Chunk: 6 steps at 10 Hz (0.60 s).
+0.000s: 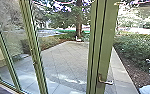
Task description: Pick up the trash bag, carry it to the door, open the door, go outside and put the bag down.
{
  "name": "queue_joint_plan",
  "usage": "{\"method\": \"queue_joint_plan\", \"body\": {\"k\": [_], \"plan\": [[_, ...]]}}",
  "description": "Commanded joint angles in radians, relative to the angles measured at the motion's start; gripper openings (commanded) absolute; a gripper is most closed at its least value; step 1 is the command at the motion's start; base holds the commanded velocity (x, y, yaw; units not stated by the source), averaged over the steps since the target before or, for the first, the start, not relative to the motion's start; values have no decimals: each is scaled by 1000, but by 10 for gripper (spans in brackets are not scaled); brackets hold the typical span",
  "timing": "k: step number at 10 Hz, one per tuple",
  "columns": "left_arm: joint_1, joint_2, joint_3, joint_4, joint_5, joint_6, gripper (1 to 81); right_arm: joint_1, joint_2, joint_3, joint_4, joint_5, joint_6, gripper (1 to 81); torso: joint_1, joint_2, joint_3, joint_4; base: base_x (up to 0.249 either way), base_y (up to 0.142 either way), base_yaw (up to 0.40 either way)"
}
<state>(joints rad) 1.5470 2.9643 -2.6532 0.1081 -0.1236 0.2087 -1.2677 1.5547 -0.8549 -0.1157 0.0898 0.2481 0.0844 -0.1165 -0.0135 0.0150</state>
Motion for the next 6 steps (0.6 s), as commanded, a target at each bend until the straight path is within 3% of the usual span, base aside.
{"method": "queue_joint_plan", "body": {"k": [1, 4, 6], "plan": [[-46, -3, 2, 1, 45, 4, 10, 206, -114, 93, 99, -137, 2, 811, 0, 0, 0, 0, 0, 0, 0], [-46, 4, 2, 1, 45, 3, 10, 386, -129, 76, 188, -275, 19, 811, 0, 0, 0, 0, 0, 0, 0], [-46, 4, 2, 1, 45, 3, 10, 527, -127, 48, 197, -382, 60, 811, 0, 0, 0, 0, 0, 0, 0]]}}
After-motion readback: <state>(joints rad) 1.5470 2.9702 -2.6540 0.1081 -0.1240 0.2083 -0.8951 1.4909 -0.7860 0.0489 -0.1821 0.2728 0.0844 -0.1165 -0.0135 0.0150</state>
